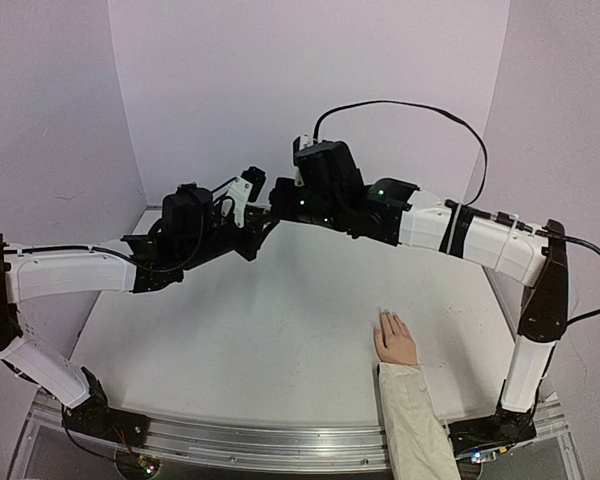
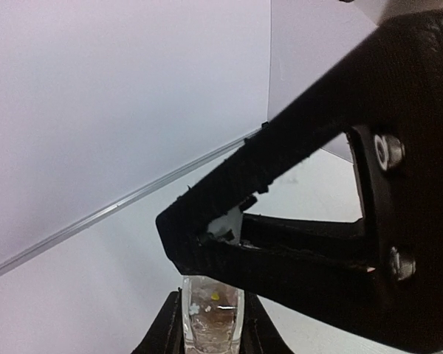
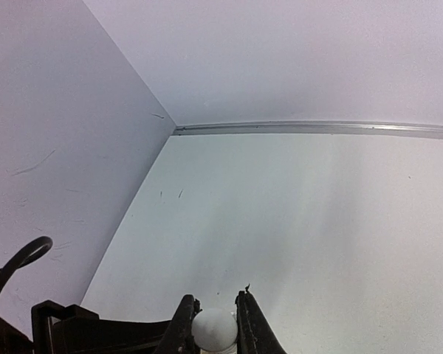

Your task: Paint the nails

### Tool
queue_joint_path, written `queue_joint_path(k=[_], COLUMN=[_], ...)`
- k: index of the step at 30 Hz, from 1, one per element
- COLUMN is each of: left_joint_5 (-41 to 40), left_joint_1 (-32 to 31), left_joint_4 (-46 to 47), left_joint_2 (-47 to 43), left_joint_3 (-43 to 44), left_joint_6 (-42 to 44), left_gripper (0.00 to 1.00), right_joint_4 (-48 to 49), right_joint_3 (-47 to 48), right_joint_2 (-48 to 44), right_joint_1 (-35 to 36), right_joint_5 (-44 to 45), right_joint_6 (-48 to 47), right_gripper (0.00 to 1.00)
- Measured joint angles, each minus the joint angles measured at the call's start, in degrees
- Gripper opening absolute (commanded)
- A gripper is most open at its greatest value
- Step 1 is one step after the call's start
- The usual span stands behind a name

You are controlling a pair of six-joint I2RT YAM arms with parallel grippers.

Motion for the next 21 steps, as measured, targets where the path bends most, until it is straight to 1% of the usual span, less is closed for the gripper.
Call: queue_joint_path(k=[3, 6, 10, 13, 14, 16, 21], left_joint_5=[-2.43, -2.80, -2.73, -2.62, -2.27, -0.50, 8.44], left_joint_1=[-1.29, -2.14, -2.78, -2.69, -2.58, -1.86, 2.01], left_joint_4=[2.03, 5.84, 4.94, 1.70, 0.98, -0.94, -3.78], left_joint_2=[-0.55, -2.95, -6.73, -8.85, -9.49, -11.06, -14.69], left_joint_3=[-0.98, -5.14, -9.01, -9.03, -9.03, -9.03, -9.03], left_joint_6=[0.98, 0.28, -2.43, -4.04, -4.42, -5.68, -10.23], left_gripper=[0.00, 0.00, 0.00, 0.00, 0.00, 0.00, 0.00], right_joint_4=[-0.61, -1.77, -3.50, -4.04, -4.24, -4.22, -3.04], right_joint_3=[0.50, 0.55, 0.07, -1.57, -2.19, -4.04, -11.39], right_joint_2=[-0.48, -0.90, -1.79, -4.55, -5.88, -8.94, -17.86], right_joint_1=[1.05, 2.58, 4.24, 4.26, 3.98, 2.64, -5.46], right_joint_5=[2.40, 0.31, -3.61, -7.21, -8.70, -11.63, -23.65], right_joint_6=[0.20, -1.03, -4.57, -8.50, -9.77, -11.87, -15.91], right_gripper=[0.36, 0.57, 0.78, 0.91, 0.95, 0.97, 0.98])
